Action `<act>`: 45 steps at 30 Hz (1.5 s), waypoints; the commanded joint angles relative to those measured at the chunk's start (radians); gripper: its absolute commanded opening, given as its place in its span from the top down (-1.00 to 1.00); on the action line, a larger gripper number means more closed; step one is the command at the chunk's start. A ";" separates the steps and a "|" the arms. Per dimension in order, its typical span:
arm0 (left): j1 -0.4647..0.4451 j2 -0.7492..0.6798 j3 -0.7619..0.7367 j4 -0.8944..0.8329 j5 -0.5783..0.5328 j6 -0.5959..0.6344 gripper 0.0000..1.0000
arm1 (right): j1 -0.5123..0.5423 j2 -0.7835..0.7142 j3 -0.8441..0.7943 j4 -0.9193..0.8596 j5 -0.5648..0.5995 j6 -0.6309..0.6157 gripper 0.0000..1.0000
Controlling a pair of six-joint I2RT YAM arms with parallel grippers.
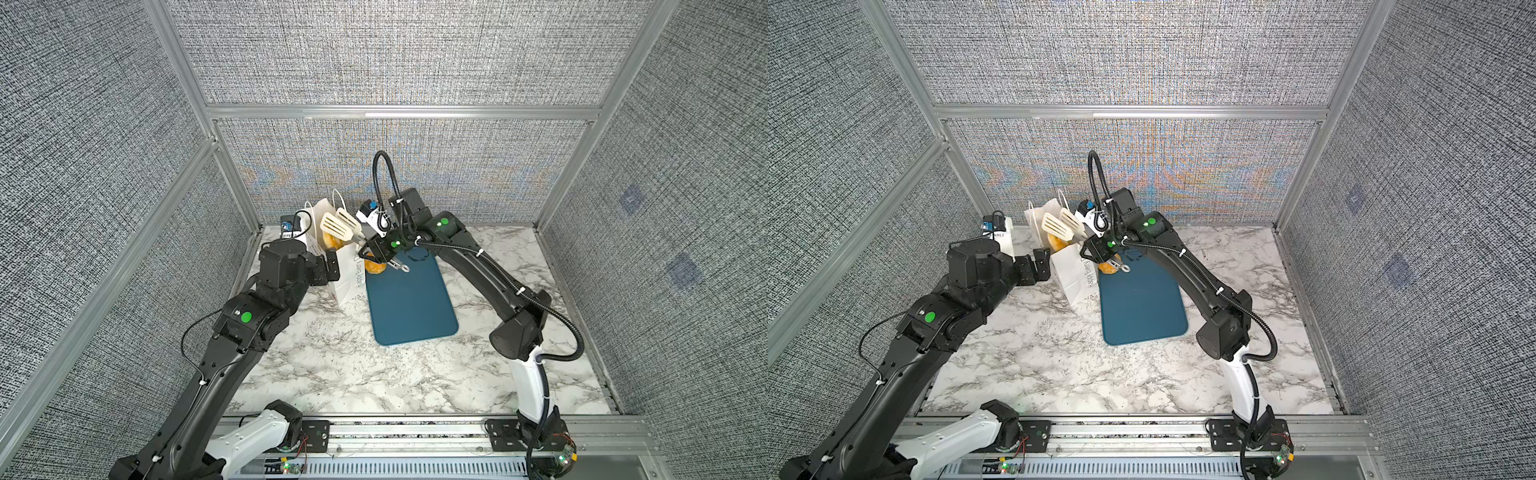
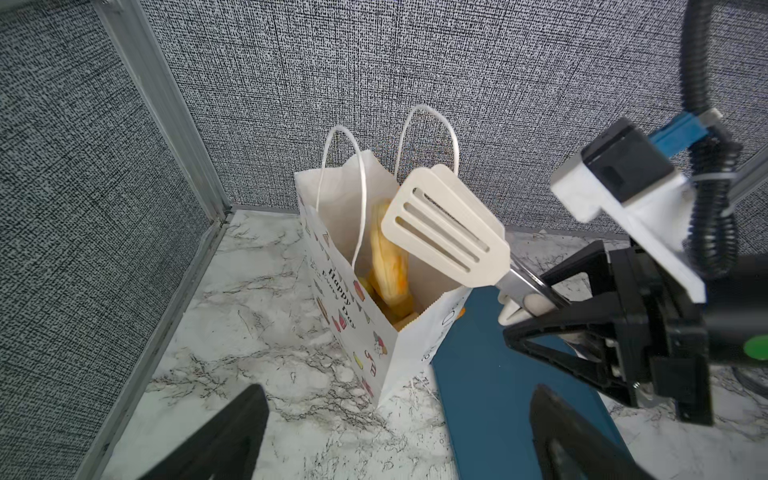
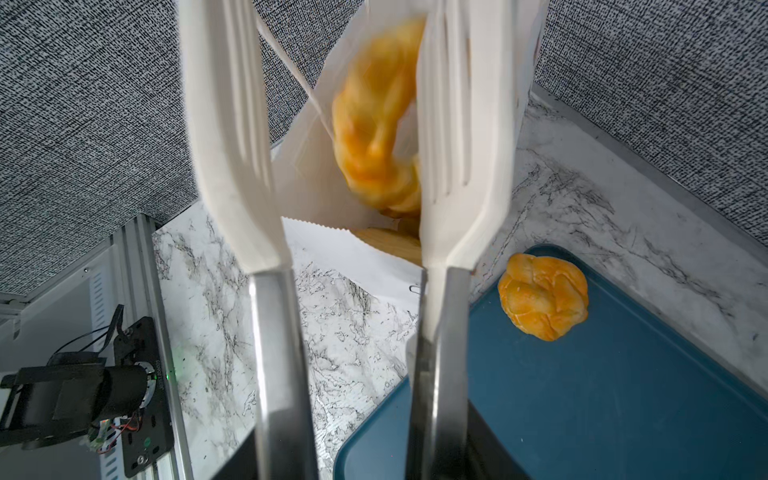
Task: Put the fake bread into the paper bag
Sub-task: 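Lower the ring bread into the bag and open the right tongs, then raise the open right tongs up out of the bag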
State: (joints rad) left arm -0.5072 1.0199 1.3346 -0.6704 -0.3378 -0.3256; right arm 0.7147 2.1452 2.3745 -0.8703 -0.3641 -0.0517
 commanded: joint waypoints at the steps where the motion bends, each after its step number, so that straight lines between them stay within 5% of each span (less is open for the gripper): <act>1: 0.001 -0.002 -0.001 -0.001 0.007 0.000 -0.99 | 0.001 -0.011 0.008 0.005 0.022 0.006 -0.04; 23: -0.003 0.001 -0.060 0.105 0.133 -0.050 -0.98 | 0.002 -0.248 -0.232 -0.006 0.175 -0.061 -0.14; 45: -0.103 0.053 -0.160 0.183 0.113 -0.123 -0.98 | -0.087 -0.371 -0.528 -0.015 0.358 -0.116 -0.23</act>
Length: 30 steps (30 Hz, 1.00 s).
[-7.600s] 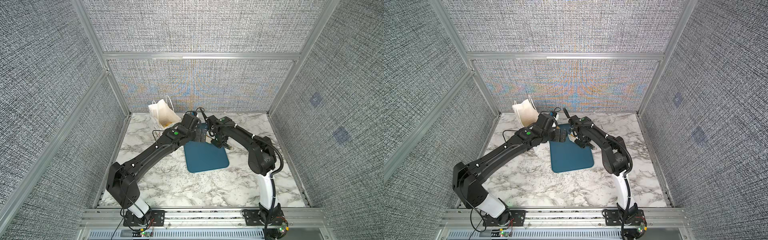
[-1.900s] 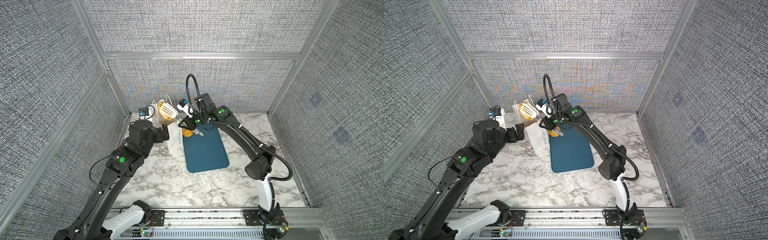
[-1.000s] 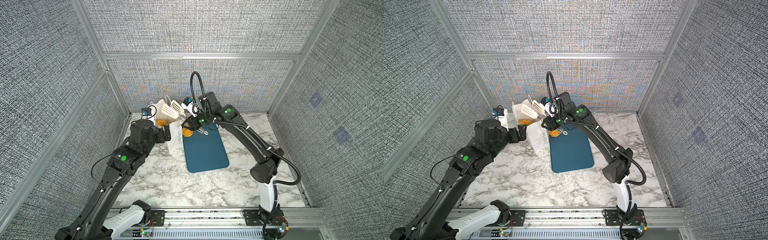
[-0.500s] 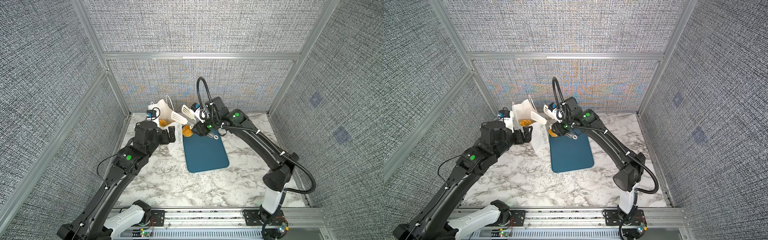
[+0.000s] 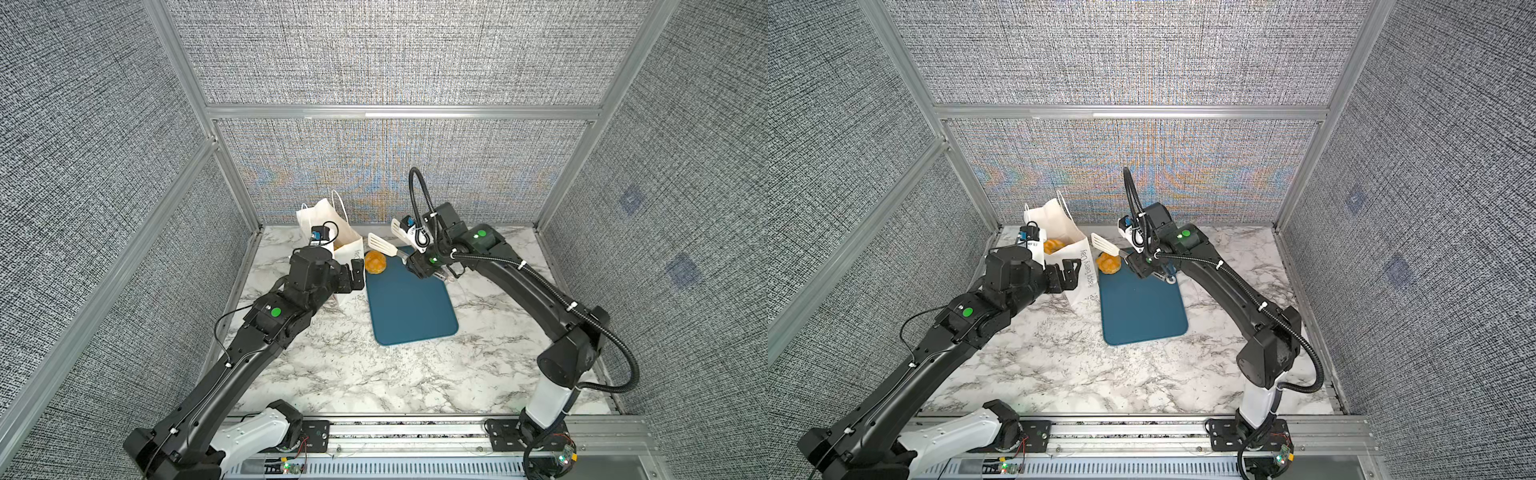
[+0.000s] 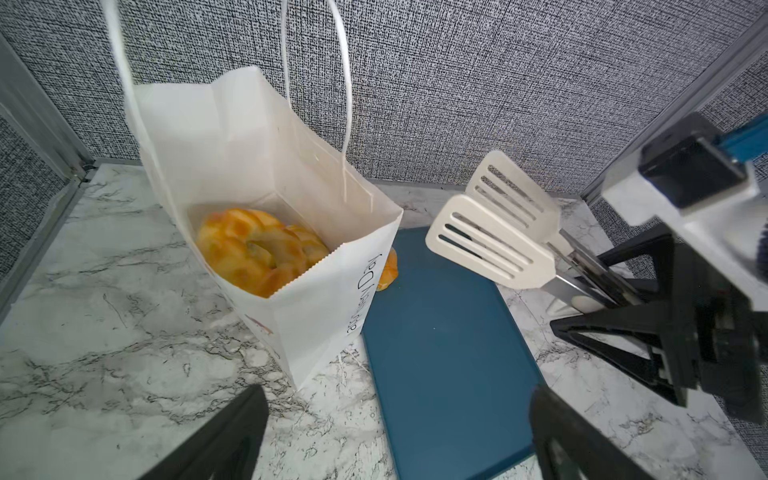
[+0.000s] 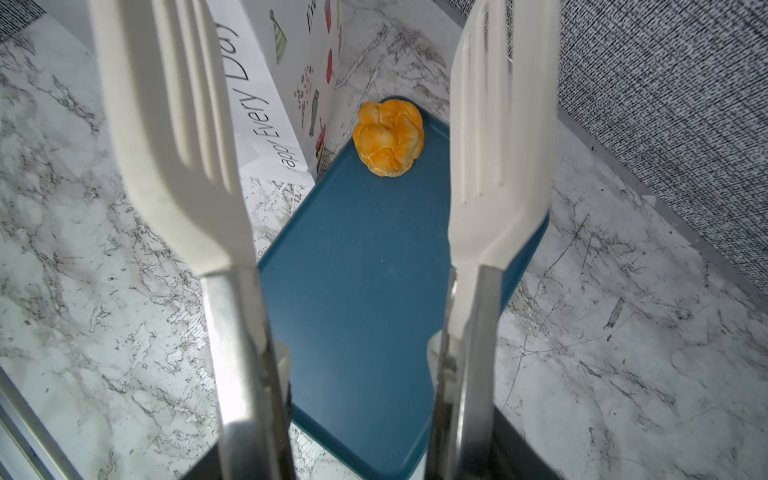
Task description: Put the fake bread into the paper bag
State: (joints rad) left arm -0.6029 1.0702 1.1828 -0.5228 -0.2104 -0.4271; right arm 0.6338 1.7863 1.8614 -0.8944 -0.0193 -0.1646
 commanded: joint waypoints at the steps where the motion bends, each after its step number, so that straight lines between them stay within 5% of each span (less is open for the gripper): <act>1: -0.012 0.004 -0.014 0.040 -0.017 -0.026 -0.99 | -0.011 -0.014 -0.028 0.014 0.014 -0.003 -0.22; 30: -0.039 0.053 -0.170 0.116 -0.013 -0.122 -0.99 | -0.043 0.170 -0.116 -0.045 0.168 0.030 -0.22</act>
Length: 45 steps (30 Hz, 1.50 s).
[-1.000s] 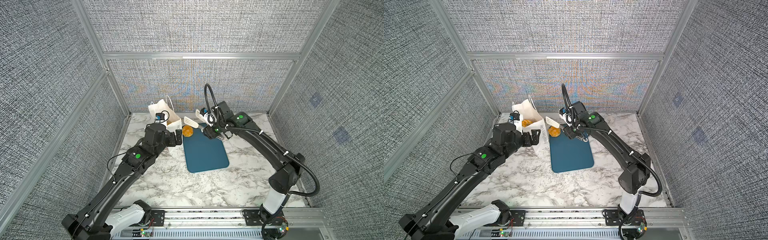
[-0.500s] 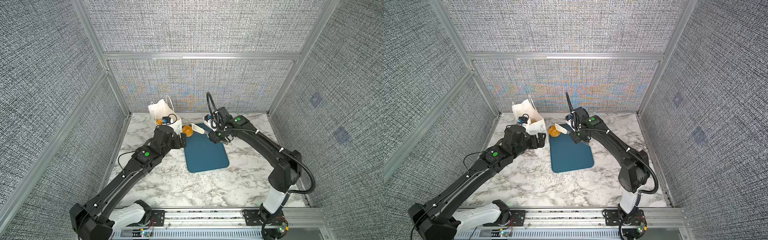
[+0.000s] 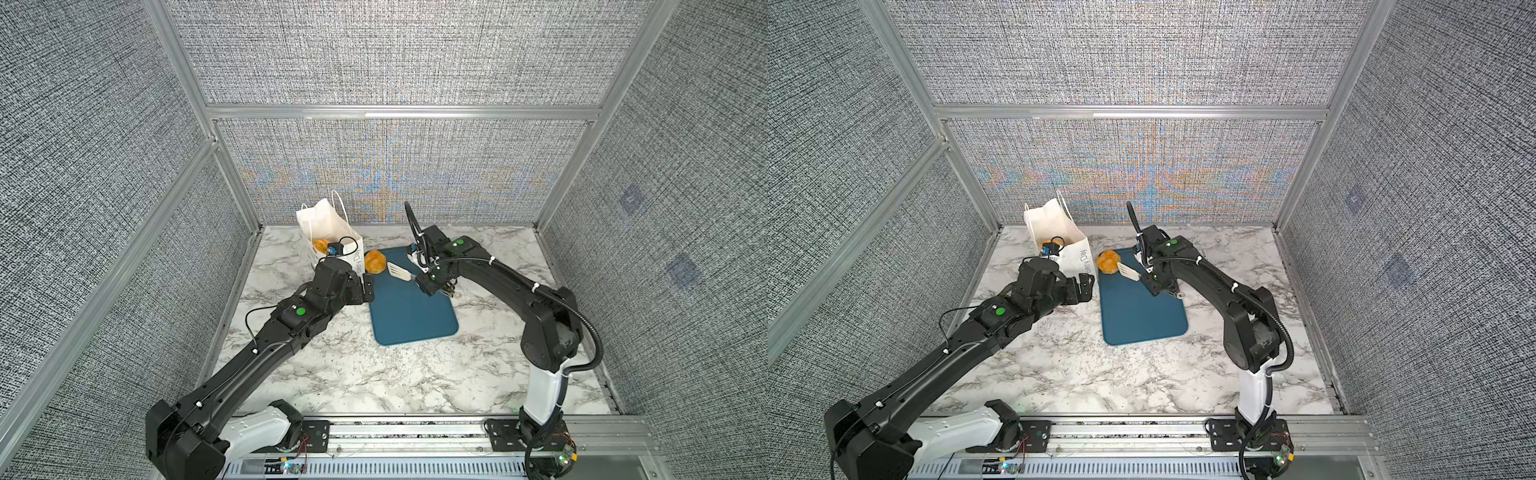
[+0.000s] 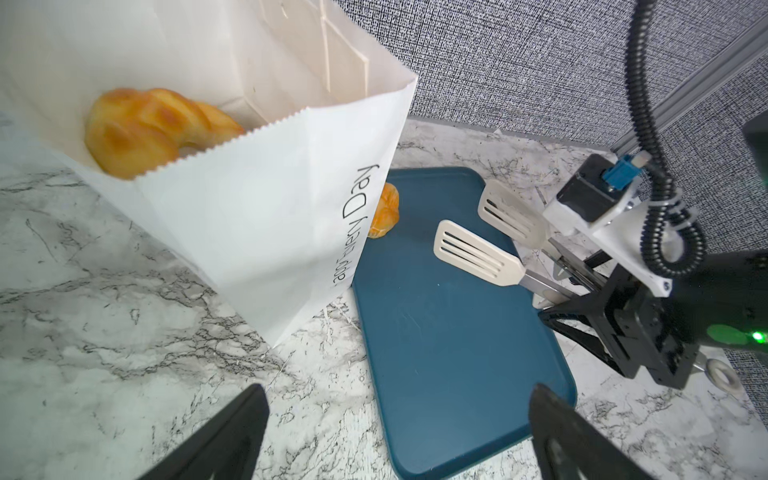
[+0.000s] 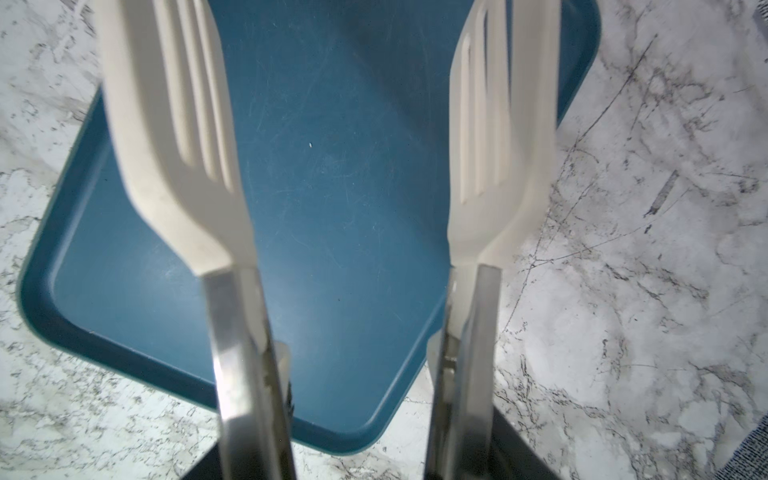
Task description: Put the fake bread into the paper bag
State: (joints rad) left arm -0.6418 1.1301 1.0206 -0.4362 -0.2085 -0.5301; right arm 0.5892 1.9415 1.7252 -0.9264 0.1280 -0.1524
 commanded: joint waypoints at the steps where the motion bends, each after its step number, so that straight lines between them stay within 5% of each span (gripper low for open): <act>1: -0.001 -0.007 -0.011 0.028 -0.018 -0.019 -0.98 | 0.002 0.027 0.032 -0.019 0.021 0.019 -0.22; 45: -0.004 0.072 -0.036 0.013 0.014 -0.008 -0.98 | 0.052 0.418 0.451 -0.122 0.032 0.130 -0.28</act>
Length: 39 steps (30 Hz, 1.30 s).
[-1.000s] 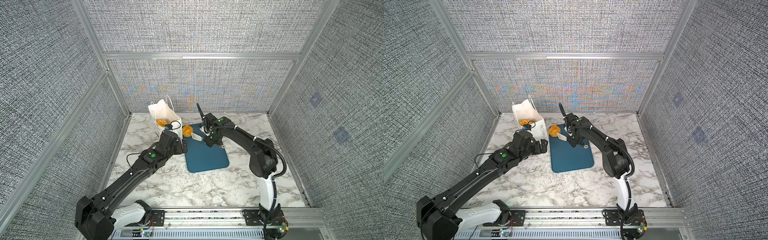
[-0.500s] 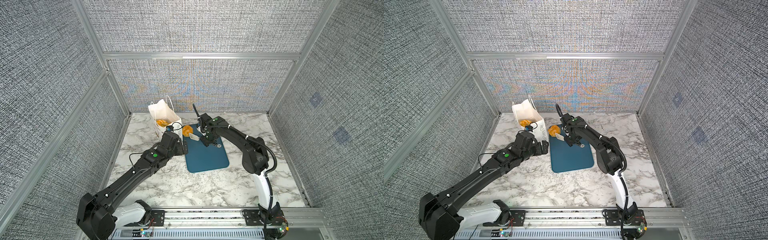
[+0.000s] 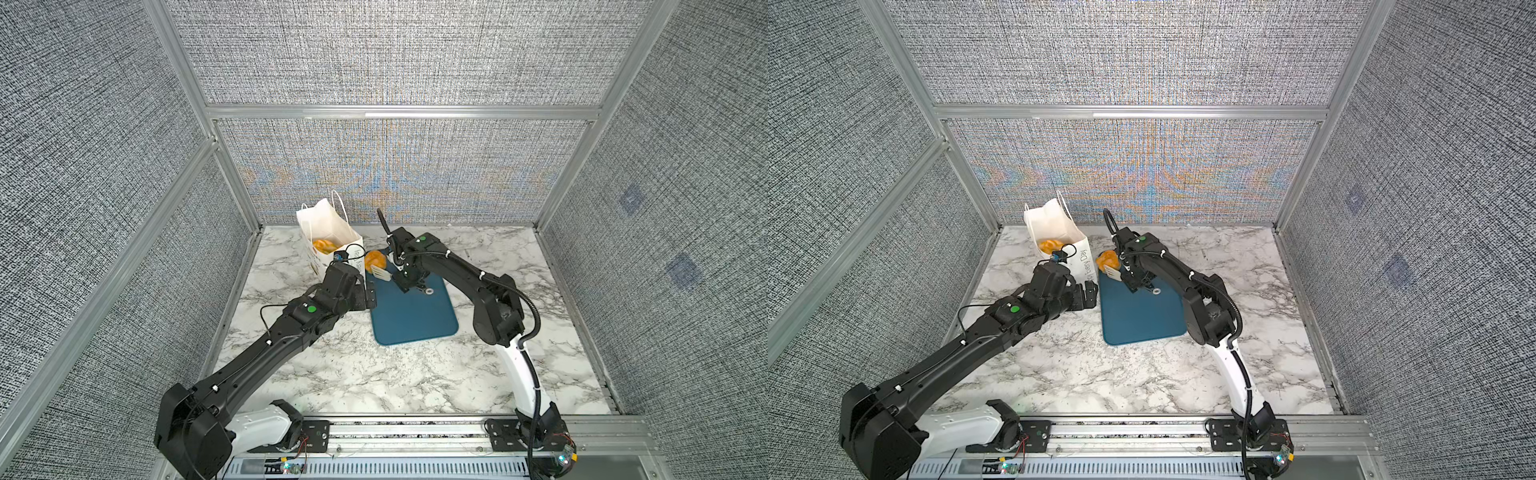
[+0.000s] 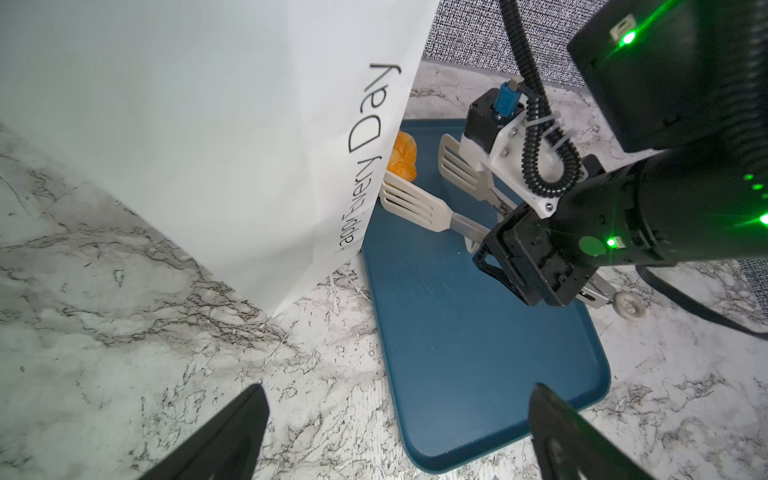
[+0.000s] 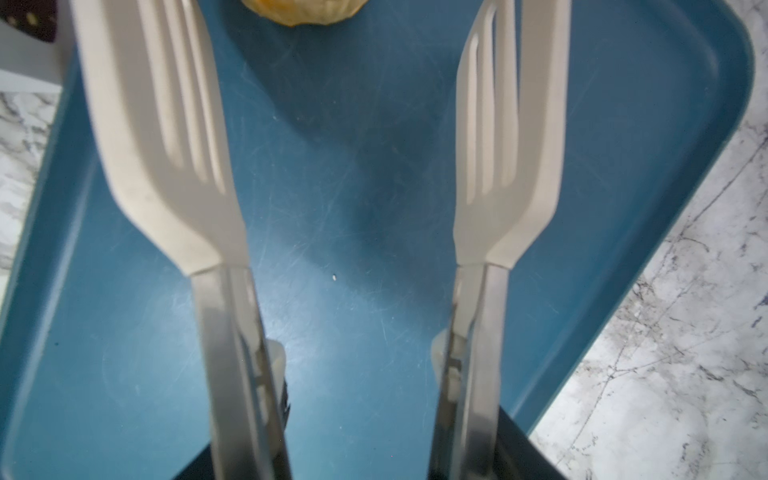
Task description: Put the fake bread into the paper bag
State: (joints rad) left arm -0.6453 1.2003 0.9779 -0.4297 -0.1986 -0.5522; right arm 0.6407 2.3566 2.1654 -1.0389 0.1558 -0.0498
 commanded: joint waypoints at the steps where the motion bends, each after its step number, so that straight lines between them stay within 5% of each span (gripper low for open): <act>1: 0.000 0.002 0.007 0.006 0.003 0.015 -0.98 | 0.002 0.006 0.014 -0.008 0.002 0.031 -0.28; 39: 0.000 0.006 0.016 -0.025 -0.009 0.040 -0.99 | 0.015 0.106 0.092 0.079 0.041 0.045 -0.36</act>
State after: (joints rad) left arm -0.6453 1.2057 0.9905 -0.4442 -0.1997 -0.5125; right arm 0.6544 2.4599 2.2444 -0.9844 0.1745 -0.0040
